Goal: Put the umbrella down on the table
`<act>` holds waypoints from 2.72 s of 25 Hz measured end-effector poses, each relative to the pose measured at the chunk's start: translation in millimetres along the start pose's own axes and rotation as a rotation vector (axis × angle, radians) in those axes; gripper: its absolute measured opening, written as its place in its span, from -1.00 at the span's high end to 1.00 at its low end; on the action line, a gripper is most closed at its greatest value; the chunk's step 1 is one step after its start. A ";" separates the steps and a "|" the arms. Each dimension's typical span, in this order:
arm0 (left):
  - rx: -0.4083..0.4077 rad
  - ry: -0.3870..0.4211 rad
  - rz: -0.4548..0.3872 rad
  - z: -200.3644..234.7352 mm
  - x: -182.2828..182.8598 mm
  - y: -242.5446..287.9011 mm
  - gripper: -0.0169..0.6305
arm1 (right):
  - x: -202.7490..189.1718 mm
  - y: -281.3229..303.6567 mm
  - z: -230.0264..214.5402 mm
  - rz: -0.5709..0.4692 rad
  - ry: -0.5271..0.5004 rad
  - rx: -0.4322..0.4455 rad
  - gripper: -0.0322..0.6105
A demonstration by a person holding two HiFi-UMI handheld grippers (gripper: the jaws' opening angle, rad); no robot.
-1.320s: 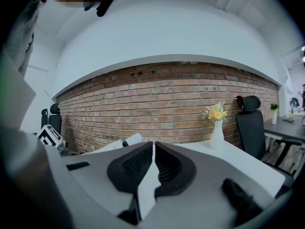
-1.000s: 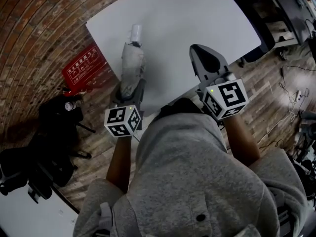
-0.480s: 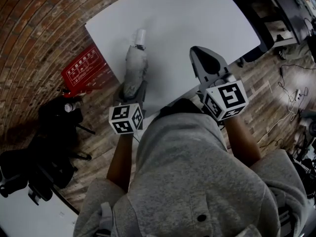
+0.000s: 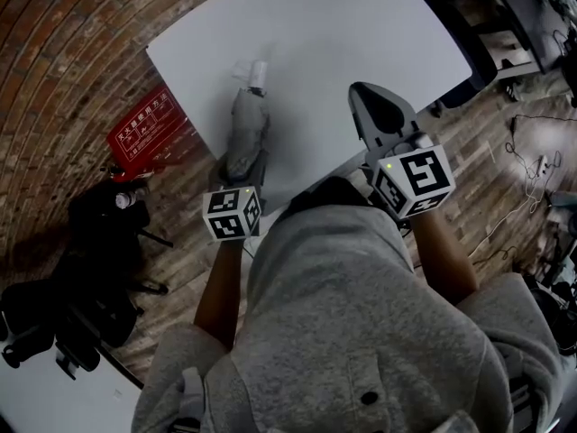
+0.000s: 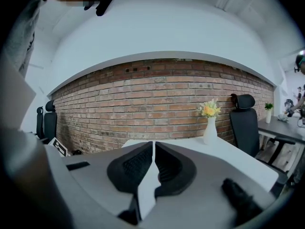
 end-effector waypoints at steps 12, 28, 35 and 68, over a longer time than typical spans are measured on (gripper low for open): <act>-0.020 0.023 0.055 1.8 -6.4 19.3 0.20 | -4.5 1.5 -9.1 0.003 0.021 -0.028 0.80; -0.032 0.010 0.128 14.1 -24.2 28.2 0.20 | -0.1 17.6 2.7 0.017 0.012 -0.018 0.80; -0.047 0.035 0.162 13.1 -25.2 32.2 0.19 | 1.2 25.0 6.1 0.025 0.010 -0.004 0.80; 0.124 0.038 0.119 -4.4 -20.4 -3.9 -0.11 | -12.5 -49.0 -1.0 -0.006 0.006 0.041 0.80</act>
Point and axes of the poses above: the fingertips, and each gripper's own axes: y forward along the fingers, z to its left, x out of its top, the point moved 4 cm from there along -y, backward along the fingers, and after that the axes turned 5 degrees about y, right-handed, at the moved point
